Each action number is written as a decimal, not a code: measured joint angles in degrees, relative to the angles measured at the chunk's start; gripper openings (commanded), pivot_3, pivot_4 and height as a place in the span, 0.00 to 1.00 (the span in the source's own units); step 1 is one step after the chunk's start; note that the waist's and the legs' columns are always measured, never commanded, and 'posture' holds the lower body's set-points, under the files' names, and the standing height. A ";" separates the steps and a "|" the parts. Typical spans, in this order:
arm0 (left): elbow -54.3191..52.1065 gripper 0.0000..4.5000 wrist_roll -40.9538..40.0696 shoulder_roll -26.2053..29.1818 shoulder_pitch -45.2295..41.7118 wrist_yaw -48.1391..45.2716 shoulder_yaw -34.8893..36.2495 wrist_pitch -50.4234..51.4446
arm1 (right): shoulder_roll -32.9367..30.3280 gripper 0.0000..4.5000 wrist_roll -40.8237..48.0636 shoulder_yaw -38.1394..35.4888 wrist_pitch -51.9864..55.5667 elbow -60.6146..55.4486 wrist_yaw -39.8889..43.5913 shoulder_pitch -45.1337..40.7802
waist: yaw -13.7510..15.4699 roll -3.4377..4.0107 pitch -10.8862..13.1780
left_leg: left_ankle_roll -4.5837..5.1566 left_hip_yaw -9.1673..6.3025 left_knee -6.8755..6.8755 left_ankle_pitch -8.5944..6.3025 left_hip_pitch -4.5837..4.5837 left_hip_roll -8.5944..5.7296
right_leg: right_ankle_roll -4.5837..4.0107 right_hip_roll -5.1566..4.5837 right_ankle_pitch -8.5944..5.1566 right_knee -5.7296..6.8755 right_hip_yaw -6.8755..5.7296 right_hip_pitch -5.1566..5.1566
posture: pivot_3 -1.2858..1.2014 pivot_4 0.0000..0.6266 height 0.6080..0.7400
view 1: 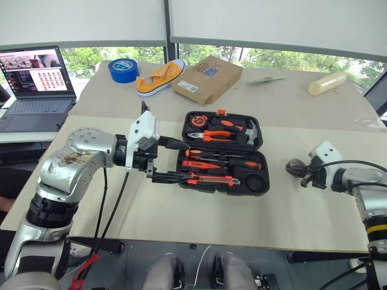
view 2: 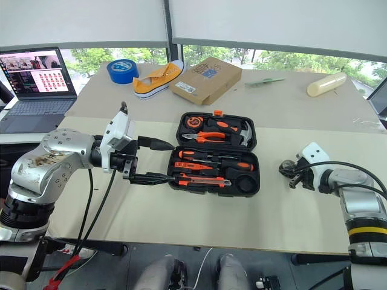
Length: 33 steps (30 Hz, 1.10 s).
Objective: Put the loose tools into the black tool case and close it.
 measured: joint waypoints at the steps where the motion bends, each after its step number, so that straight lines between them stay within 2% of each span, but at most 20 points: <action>1: -0.03 1.00 0.02 0.02 0.06 0.10 0.03 0.00 | -0.63 0.01 1.99 -1.03 2.37 -3.76 0.90 1.06 | 0.00 0.06 0.04 | 0.00 -0.01 0.00 0.00 0.00 0.00 | 0.00 -0.01 0.00 0.00 0.01 -0.01 | 0.52 0.24 0.93; 7: -0.24 1.00 0.05 -0.06 0.72 0.16 -0.11 -0.04 | -3.33 0.01 14.80 -3.95 14.52 -30.18 6.04 5.54 | -0.04 0.13 0.09 | -0.05 -0.14 -0.08 0.01 0.01 0.07 | -0.02 -0.08 0.01 -0.01 0.02 0.00 | 0.52 0.24 0.93; 8: -0.25 1.00 0.11 -0.09 0.85 0.09 -0.23 -0.12 | -3.49 0.01 15.62 -3.30 16.42 -35.63 5.57 7.30 | 0.19 0.13 0.09 | -0.04 -0.14 -0.09 0.01 -0.02 0.04 | -0.02 -0.06 0.01 -0.01 0.00 -0.02 | 0.52 0.24 0.93; 11: -0.19 1.00 0.21 -0.30 0.88 -0.04 -0.94 -0.34 | -1.75 0.01 16.20 1.15 18.60 -42.66 3.84 8.55 | 0.39 0.12 0.09 | -0.04 -0.12 -0.07 0.01 -0.06 0.00 | -0.01 -0.07 0.01 -0.04 0.01 -0.04 | 0.52 0.24 0.93; 18: 0.25 1.00 0.50 -0.43 0.33 -0.70 -1.94 -0.50 | -0.63 0.01 9.13 9.00 17.41 -42.30 -1.29 8.55 | 0.57 0.11 0.10 | -0.03 -0.10 -0.04 0.01 -0.12 -0.03 | -0.01 -0.02 0.00 -0.05 -0.09 -0.09 | 0.52 0.24 0.93; 21: 0.42 1.00 0.66 -0.43 0.22 -0.91 -2.05 -0.69 | -0.62 0.01 6.15 9.83 16.21 -40.15 -2.65 8.33 | 0.42 0.10 0.10 | -0.03 -0.06 -0.04 0.01 -0.10 -0.02 | 0.12 0.04 -0.07 -0.04 -0.13 -0.08 | 0.52 0.24 0.93; 29: 0.49 1.00 0.92 -0.43 0.23 -1.06 -2.06 -1.37 | -2.47 0.01 4.91 9.77 15.31 -41.63 -2.16 9.34 | 0.46 0.10 0.10 | -0.03 -0.05 -0.05 0.01 -0.08 -0.02 | 0.17 0.02 -0.10 -0.04 -0.11 -0.08 | 0.52 0.24 0.93; 31: 0.52 1.00 0.95 -0.43 0.22 -1.07 -2.06 -1.49 | -3.27 0.18 5.08 9.61 15.40 -42.05 -1.89 9.52 | 0.49 0.10 0.10 | -0.03 -0.08 -0.05 0.01 -0.09 -0.02 | 0.17 0.02 -0.10 -0.04 -0.11 -0.08 | 0.52 0.24 0.93; 33: 0.73 1.00 1.06 -0.48 0.22 -1.06 -2.06 -1.61 | -3.64 0.30 5.39 9.14 15.60 -42.38 -1.86 9.58 | 0.47 0.10 0.10 | -0.03 -0.08 -0.05 0.01 -0.08 -0.01 | 0.16 0.02 -0.10 -0.04 -0.11 -0.08 | 0.52 0.24 0.93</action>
